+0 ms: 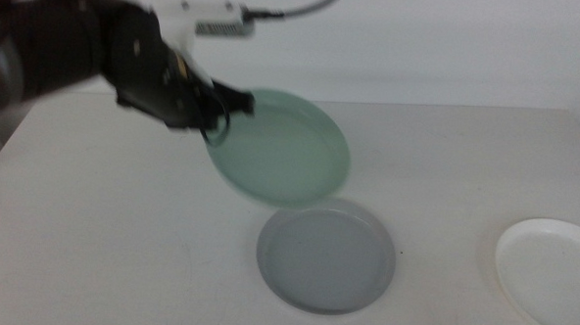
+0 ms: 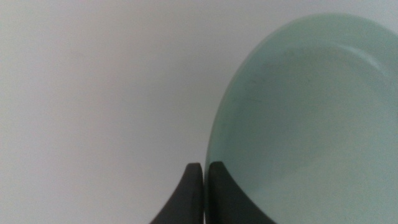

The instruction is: Stack the three bowls on top of each other.

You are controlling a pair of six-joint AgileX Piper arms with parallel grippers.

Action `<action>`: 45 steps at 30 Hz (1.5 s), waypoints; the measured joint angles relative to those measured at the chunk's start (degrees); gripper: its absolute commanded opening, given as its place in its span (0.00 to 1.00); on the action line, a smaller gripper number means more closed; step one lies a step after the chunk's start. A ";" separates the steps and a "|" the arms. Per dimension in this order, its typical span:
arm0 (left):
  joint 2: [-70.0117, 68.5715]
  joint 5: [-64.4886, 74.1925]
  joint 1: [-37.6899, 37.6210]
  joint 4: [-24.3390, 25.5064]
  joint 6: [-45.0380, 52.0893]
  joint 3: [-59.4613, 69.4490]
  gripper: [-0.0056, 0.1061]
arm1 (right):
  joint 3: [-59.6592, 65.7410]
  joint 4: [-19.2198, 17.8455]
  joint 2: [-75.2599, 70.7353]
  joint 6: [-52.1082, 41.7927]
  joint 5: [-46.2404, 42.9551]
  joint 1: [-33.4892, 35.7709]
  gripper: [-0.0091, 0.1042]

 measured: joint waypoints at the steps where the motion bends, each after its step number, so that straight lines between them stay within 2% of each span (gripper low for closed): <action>1: -1.28 -1.94 -1.32 -0.15 -0.95 2.99 0.05 | 0.00 0.00 0.00 0.00 0.00 0.00 0.58; 9: -2.26 -14.95 -8.36 -0.42 -8.62 16.22 0.05 | 0.00 0.00 0.00 0.00 0.00 0.00 0.58; 21: 4.98 -19.84 -10.11 -0.42 -9.41 18.02 0.08 | 0.00 0.00 0.00 0.00 0.00 0.00 0.58; 24: 5.73 -19.92 -10.11 -0.42 -9.35 18.02 0.20 | 0.00 0.00 0.00 0.00 0.00 0.00 0.58; 25: 5.73 -20.04 -10.11 -0.36 -9.35 18.02 0.28 | 0.00 0.00 0.00 0.00 0.00 0.00 0.58; 27: 5.73 -20.20 -10.11 -0.32 -9.23 18.02 0.46 | 0.00 0.00 0.00 0.00 0.00 0.00 0.58; 31: 4.53 -19.51 -10.11 -0.06 -7.26 18.02 0.96 | 0.00 0.00 0.00 0.00 0.00 0.00 0.58; 38: -10.64 -11.35 -11.23 -0.27 4.66 18.13 0.99 | 0.00 0.00 0.00 0.00 0.00 0.00 0.58; 45: -32.40 3.95 -11.36 -3.90 19.44 18.13 0.99 | 0.00 0.00 0.00 0.00 0.00 0.00 0.58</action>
